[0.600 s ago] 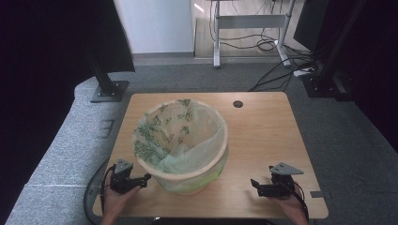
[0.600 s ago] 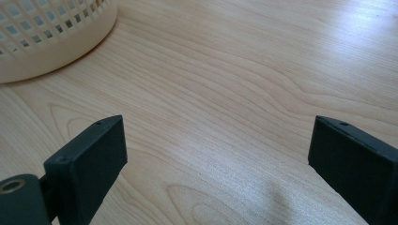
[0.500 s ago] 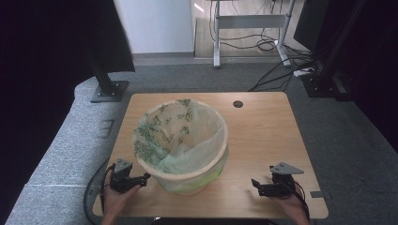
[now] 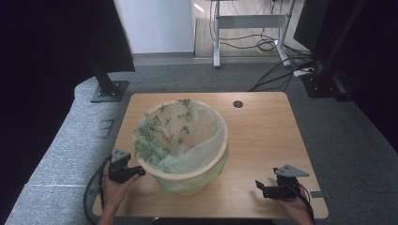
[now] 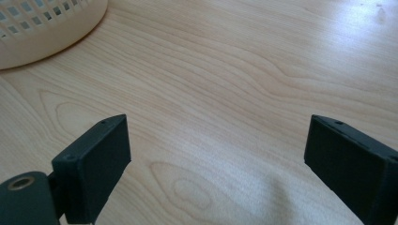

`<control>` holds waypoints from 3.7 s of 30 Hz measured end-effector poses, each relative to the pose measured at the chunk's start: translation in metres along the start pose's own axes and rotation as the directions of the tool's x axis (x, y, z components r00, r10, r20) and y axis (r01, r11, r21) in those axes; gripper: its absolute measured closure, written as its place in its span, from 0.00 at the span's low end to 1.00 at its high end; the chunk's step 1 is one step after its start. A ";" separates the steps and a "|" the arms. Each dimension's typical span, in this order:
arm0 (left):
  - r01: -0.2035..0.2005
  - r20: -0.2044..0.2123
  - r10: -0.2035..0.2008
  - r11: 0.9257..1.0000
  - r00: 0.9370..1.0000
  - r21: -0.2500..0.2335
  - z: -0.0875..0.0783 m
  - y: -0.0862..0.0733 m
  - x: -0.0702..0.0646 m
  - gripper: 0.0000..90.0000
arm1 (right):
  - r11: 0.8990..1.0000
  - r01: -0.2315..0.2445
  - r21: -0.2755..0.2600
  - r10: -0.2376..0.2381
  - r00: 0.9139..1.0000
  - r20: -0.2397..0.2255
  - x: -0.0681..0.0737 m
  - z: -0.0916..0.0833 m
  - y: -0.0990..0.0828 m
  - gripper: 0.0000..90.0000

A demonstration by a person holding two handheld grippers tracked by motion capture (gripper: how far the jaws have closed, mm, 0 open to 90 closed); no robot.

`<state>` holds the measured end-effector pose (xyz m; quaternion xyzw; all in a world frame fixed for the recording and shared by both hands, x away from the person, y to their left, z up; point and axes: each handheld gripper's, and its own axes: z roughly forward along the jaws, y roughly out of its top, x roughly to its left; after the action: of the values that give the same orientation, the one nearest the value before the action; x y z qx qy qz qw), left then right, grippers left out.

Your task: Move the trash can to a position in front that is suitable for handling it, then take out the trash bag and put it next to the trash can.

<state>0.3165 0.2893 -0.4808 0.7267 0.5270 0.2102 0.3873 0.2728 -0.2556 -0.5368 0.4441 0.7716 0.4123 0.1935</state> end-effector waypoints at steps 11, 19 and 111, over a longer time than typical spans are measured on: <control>-0.049 0.031 0.049 0.999 0.998 0.018 0.018 0.023 -0.028 0.17 | 1.000 0.005 -0.002 -0.005 1.000 0.005 0.004 0.000 0.000 0.09; -0.121 0.072 0.119 0.992 0.990 0.030 0.034 0.035 -0.062 0.17 | 1.000 0.012 0.007 -0.012 1.000 -0.002 0.001 0.001 -0.001 0.09; -0.189 0.444 0.306 0.939 0.842 -0.289 -0.073 0.142 -0.088 1.00 | 0.987 -0.041 -0.157 0.038 0.999 -0.023 -0.007 -0.025 0.019 0.17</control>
<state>0.3190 0.2114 -0.3156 0.7674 0.2865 0.1317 0.5583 0.2701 -0.2678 -0.5076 0.4386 0.7296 0.4799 0.2121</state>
